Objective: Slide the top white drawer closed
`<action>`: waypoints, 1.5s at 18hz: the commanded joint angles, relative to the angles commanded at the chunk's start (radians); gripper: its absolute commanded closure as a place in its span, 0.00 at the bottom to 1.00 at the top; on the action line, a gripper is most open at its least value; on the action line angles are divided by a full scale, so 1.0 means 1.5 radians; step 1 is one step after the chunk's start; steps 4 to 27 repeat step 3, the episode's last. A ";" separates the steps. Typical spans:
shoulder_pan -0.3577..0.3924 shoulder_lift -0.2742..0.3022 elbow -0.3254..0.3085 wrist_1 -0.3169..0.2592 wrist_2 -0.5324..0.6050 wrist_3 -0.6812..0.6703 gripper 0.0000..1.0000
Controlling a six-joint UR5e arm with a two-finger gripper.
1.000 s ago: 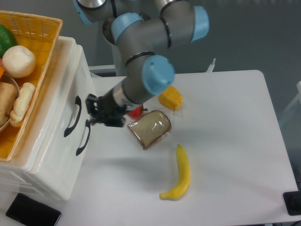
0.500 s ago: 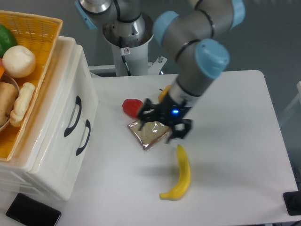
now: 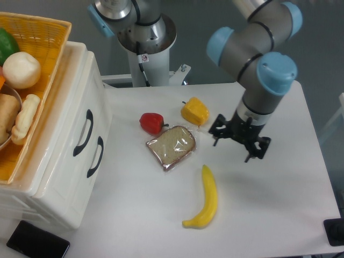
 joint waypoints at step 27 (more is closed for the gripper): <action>0.007 -0.005 -0.001 0.000 0.026 0.050 0.00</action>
